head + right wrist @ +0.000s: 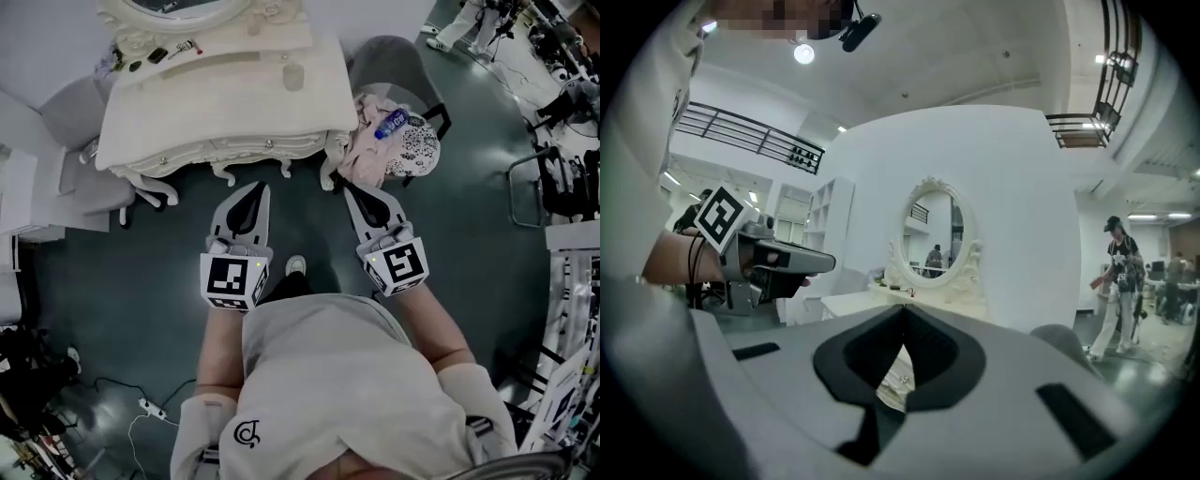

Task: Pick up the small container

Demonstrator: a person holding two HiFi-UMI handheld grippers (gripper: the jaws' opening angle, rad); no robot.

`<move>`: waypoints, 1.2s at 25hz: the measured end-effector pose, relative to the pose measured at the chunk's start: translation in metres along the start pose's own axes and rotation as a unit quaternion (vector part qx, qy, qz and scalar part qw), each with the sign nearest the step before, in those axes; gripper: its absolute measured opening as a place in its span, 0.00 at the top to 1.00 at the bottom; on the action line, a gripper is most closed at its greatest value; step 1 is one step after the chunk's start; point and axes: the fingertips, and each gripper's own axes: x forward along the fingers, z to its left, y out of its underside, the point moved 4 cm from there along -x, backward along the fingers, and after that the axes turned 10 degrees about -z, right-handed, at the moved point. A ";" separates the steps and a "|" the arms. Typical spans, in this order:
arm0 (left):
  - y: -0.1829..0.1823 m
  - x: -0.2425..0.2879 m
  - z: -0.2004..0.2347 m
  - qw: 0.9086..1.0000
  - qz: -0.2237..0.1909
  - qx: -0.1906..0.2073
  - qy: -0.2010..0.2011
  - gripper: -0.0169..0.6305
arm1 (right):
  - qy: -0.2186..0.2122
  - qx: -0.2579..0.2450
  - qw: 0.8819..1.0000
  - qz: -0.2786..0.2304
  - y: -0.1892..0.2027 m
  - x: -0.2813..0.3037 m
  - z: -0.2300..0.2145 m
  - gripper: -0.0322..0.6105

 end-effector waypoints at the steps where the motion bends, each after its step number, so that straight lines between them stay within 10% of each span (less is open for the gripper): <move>1: 0.000 0.010 0.014 1.000 0.000 -0.001 0.003 0.95 | 0.006 0.000 1.000 -0.001 0.000 0.016 -0.004 0.94; 30: 0.115 0.298 0.151 0.997 0.071 -0.032 0.012 0.92 | -0.004 0.059 0.996 0.061 0.119 0.263 -0.201 0.94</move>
